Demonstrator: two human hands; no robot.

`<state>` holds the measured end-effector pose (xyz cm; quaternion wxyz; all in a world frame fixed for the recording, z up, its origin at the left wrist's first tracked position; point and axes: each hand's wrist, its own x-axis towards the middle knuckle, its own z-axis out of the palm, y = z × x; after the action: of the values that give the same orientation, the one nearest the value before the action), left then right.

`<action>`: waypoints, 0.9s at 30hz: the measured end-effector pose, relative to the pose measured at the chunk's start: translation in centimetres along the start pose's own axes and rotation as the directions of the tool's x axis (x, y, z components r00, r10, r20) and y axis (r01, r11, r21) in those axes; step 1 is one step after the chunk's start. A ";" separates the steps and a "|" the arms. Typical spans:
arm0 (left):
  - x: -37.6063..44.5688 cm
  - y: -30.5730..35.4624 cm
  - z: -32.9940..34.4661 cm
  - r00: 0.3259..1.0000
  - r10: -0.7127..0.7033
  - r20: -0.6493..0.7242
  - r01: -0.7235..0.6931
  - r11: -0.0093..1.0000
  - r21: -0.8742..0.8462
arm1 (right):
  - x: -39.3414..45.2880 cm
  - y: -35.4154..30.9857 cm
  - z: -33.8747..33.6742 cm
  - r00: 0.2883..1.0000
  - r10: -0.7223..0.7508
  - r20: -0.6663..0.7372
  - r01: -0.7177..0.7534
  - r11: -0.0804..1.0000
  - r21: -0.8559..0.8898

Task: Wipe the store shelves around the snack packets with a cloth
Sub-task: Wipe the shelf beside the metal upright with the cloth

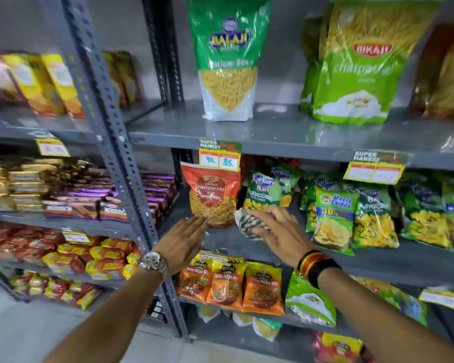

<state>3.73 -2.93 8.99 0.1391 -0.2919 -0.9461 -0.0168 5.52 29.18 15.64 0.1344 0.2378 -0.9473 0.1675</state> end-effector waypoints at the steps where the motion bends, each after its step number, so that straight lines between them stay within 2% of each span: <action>1: -0.3 -0.1 -1.8 0.999 -0.020 -0.025 0.021 0.999 0.029 | 0.3 -0.5 -1.7 0.999 -0.030 -0.025 0.030 1.000 0.002; 10: -1.1 -1.3 -17.8 0.970 -0.107 -0.216 0.161 0.956 0.247 | 4.5 -7.3 -13.1 0.961 -0.223 -0.162 0.230 0.973 0.031; 17: 1.6 -5.2 -27.3 0.943 -0.140 -0.304 0.236 0.922 0.308 | 11.2 -11.0 -16.2 0.953 -0.216 -0.213 0.217 0.976 -0.017; 20: 3.5 -8.3 -29.7 0.940 -0.074 -0.334 0.204 0.905 0.374 | 14.4 -11.8 -15.8 0.955 -0.198 -0.219 0.192 0.980 -0.047; 24: 7.1 -14.1 -32.8 0.949 0.073 -0.305 0.089 0.870 0.485 | 18.6 -13.0 -14.3 0.960 -0.176 -0.217 0.164 0.984 -0.074; 27: 9.6 -18.3 -35.1 0.941 0.205 -0.271 0.004 0.792 0.611 | 22.2 -14.1 -12.8 0.964 -0.166 -0.208 0.151 0.985 -0.082</action>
<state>-5.13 -16.79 46.24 0.3783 -0.2761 -0.8489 0.2451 -4.16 13.30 38.28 0.2561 0.2889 -0.9102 0.1496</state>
